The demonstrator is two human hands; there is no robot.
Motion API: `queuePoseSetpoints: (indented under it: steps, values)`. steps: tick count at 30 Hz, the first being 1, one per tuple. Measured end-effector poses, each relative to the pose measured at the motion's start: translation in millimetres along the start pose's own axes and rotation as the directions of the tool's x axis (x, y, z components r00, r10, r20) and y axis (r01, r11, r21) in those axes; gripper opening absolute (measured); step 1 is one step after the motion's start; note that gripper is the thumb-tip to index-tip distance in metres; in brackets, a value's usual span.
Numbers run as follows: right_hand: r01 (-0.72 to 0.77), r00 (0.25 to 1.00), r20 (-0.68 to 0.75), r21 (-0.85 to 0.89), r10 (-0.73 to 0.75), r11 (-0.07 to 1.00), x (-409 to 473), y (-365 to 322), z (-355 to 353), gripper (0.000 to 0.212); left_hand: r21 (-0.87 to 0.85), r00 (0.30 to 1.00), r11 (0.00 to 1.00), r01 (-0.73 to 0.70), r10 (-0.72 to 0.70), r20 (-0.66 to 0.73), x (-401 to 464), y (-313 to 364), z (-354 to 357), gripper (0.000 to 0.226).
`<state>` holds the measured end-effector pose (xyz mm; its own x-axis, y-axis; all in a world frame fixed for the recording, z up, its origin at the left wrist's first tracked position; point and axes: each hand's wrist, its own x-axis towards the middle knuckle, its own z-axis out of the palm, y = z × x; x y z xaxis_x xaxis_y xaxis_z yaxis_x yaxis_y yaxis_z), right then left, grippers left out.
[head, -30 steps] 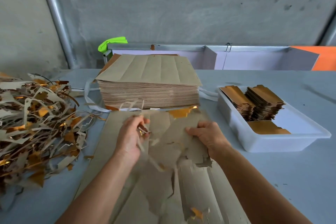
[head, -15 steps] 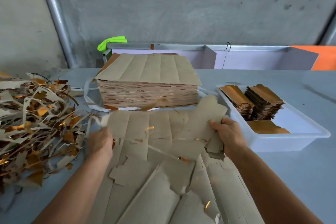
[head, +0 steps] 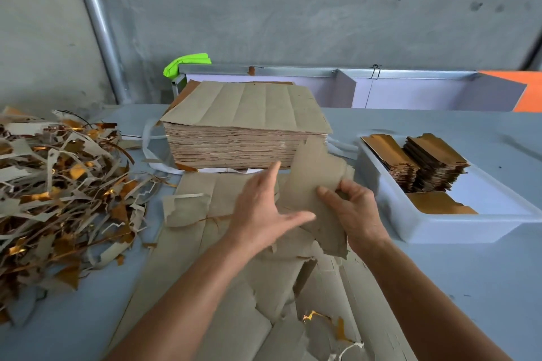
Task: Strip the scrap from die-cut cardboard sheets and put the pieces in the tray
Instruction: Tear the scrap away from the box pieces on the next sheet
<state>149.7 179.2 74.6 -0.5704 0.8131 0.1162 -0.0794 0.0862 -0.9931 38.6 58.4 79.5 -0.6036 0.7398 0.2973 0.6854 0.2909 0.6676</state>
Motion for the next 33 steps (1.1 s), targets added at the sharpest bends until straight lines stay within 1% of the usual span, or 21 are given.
queuePoseSetpoints:
  steps: [1, 2, 3, 5, 7, 9, 11, 12, 13, 15, 17, 18, 21, 23, 24, 25, 27, 28, 30, 31, 33]
  values:
    - [0.004, 1.000, -0.016, 0.039, -0.003, 0.999, -0.8, -0.7, 1.1, 0.008, -0.121, 0.992, 0.987, 0.103, -0.093, 0.090, -1.9, 2.0, 9.3, 0.117]
    - [0.010, 0.999, -0.048, 0.066, -0.007, 0.998, -1.1, -1.2, 1.3, 0.007, -0.152, 0.978, 0.974, 0.169, -0.147, 0.149, -2.9, 1.2, 17.6, 0.119]
    - [0.020, 0.997, -0.080, 0.078, -0.013, 0.997, -0.4, -1.7, 1.0, 0.006, -0.127, 0.974, 0.976, 0.179, -0.158, 0.165, -3.9, -2.0, 24.8, 0.112]
    - [0.026, 0.990, -0.141, 0.079, -0.014, 0.997, 1.9, -1.1, 0.4, 0.006, -0.075, 0.985, 0.987, 0.142, -0.133, 0.112, -5.9, -10.2, 31.5, 0.078]
    - [-0.004, 0.975, -0.222, 0.114, 0.029, 0.993, 6.5, 1.5, -0.8, 0.014, -0.129, 0.983, 0.977, 0.168, -0.157, 0.089, -6.2, -16.5, 30.7, 0.050]
    - [-0.058, 0.951, -0.291, 0.156, 0.102, 0.986, 11.0, 4.7, -2.7, 0.016, -0.293, 0.979, 0.938, 0.183, -0.145, 0.146, -5.5, -25.7, 25.3, 0.030]
    - [-0.096, 0.934, -0.327, 0.153, 0.142, 0.984, 13.2, 6.4, -4.8, 0.009, -0.477, 0.976, 0.862, 0.171, -0.082, 0.201, -6.8, -30.0, 16.9, 0.016]
    - [-0.105, 0.926, -0.346, 0.149, 0.152, 0.983, 14.0, 6.2, -5.3, 0.011, -0.501, 0.977, 0.849, 0.170, -0.077, 0.201, -7.4, -31.3, 13.0, 0.014]
    - [-0.110, 0.919, -0.362, 0.146, 0.157, 0.983, 14.5, 5.7, -5.8, 0.014, -0.487, 0.978, 0.856, 0.172, -0.090, 0.188, -7.7, -32.8, 10.4, 0.016]
    - [-0.108, 0.911, -0.381, 0.149, 0.157, 0.983, 15.2, 3.8, -7.4, 0.018, -0.446, 0.981, 0.877, 0.176, -0.122, 0.148, -7.3, -37.3, 6.8, 0.025]
    - [-0.107, 0.913, -0.376, 0.150, 0.157, 0.983, 15.9, 0.5, -9.8, 0.019, -0.456, 0.977, 0.866, 0.207, -0.157, 0.146, -7.1, -40.9, 3.4, 0.030]
    - [-0.103, 0.919, -0.365, 0.138, 0.148, 0.985, 15.9, -0.8, -10.6, 0.018, -0.468, 0.973, 0.855, 0.224, -0.168, 0.159, -6.8, -41.9, 1.3, 0.031]
    - [-0.065, 0.947, -0.305, 0.107, 0.095, 0.992, 13.4, -3.0, -10.3, 0.018, -0.467, 0.969, 0.857, 0.217, -0.133, 0.206, -6.3, -42.6, -2.6, 0.039]
    - [-0.062, 0.968, -0.237, 0.088, 0.081, 0.994, 11.9, -4.2, -9.4, 0.016, -0.477, 0.965, 0.848, 0.231, -0.137, 0.225, -5.0, -43.5, -2.1, 0.048]
    - [-0.069, 0.975, -0.206, 0.066, 0.081, 0.995, 11.9, -4.4, -9.2, 0.014, -0.488, 0.965, 0.839, 0.242, -0.154, 0.214, -4.1, -44.6, -1.8, 0.044]
    - [-0.072, 0.976, -0.201, 0.058, 0.082, 0.996, 12.1, -4.7, -9.1, 0.012, -0.500, 0.966, 0.830, 0.248, -0.178, 0.185, -3.5, -46.1, -1.5, 0.035]
    - [-0.075, 0.949, -0.298, 0.095, 0.100, 0.993, 15.3, -4.9, -11.9, 0.007, -0.519, 0.964, 0.813, 0.265, -0.244, 0.109, -3.0, -50.3, -2.7, 0.016]
    - [-0.072, 0.923, -0.366, 0.132, 0.116, 0.989, 17.3, -5.7, -15.1, 0.005, -0.530, 0.958, 0.802, 0.276, -0.275, 0.083, -3.5, -53.1, -4.2, 0.011]
    - [-0.051, 0.891, -0.440, 0.150, 0.113, 0.987, 19.0, -7.9, -23.2, 0.013, -0.567, 0.942, 0.762, 0.313, -0.326, 0.082, -4.3, -59.1, -7.4, 0.012]
    - [-0.042, 0.897, -0.435, 0.099, 0.081, 0.994, 19.4, -8.1, -27.1, 0.015, -0.597, 0.934, 0.730, 0.334, -0.342, 0.104, -3.9, -61.5, -9.7, 0.016]
    - [-0.030, 0.927, -0.375, -0.135, -0.022, 0.990, 19.0, -6.4, -32.9, 0.016, -0.684, 0.926, 0.639, 0.351, -0.346, 0.152, -1.2, -63.8, -14.9, 0.018]
